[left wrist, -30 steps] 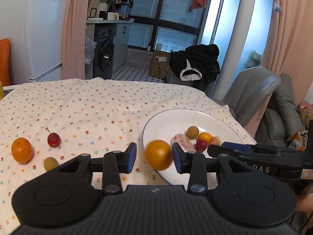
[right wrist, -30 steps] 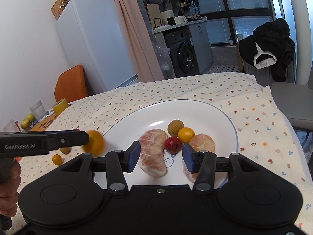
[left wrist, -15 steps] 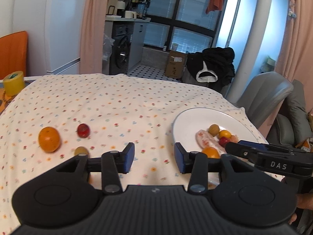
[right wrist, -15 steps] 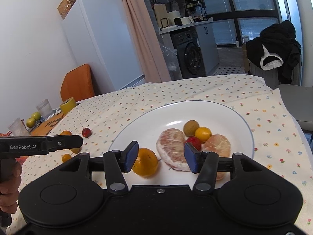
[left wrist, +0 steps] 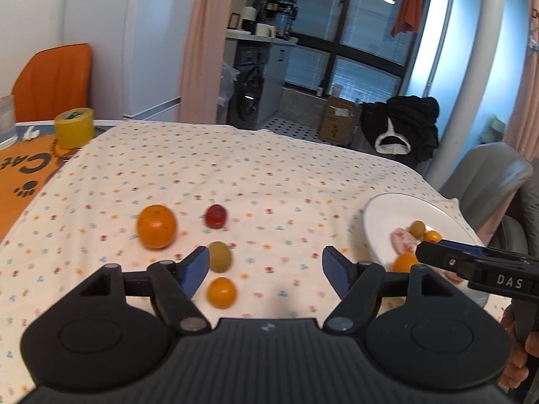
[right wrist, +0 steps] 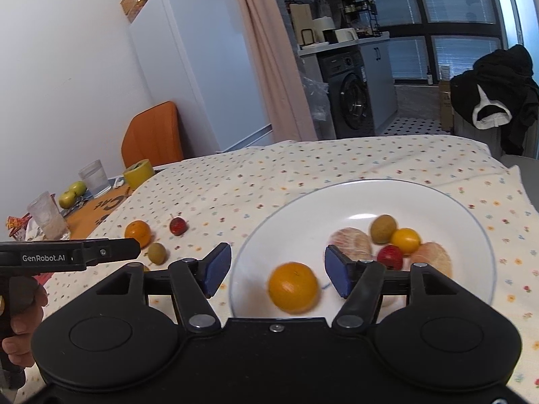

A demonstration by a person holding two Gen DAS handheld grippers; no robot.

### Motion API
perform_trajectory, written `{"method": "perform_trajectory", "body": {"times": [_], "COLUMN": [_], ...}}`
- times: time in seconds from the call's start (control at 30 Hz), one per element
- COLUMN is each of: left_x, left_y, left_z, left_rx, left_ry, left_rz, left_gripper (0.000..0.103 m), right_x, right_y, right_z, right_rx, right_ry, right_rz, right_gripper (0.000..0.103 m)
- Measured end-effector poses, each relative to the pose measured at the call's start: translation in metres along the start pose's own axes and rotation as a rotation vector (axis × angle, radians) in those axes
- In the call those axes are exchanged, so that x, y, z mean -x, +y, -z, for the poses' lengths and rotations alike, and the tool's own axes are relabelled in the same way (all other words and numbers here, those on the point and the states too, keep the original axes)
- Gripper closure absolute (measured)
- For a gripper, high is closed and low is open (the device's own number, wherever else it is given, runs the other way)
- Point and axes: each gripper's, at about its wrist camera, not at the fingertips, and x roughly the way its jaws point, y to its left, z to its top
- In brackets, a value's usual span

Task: Organize fruits
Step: 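Move both open tools back to the remaining fruits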

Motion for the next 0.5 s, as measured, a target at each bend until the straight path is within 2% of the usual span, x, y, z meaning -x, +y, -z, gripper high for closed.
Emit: {"method": "perform_trajectory", "body": {"times": [0.23,0.4,0.5], "left_x": [0.005,0.007,0.007], "left_y": [0.021,0.033,0.04], "left_z": [0.001,0.003,0.006], "left_rx": [0.031,0.047,0.054], "left_ry": [-0.006,-0.006,0.002], "left_rz": [-0.032,-0.051,-0.056], "left_gripper": [0.027,0.026,0.026], "right_x": [-0.008,-0.015,-0.019], "right_y": [0.018,0.031,0.038], "right_z": [-0.004,-0.006,-0.007], "right_rx": [0.025,0.049,0.057], "right_ry": [0.01,0.014,0.021], "right_rz": [-0.028,-0.042,-0.051], "right_gripper": [0.039,0.026,0.023]}}
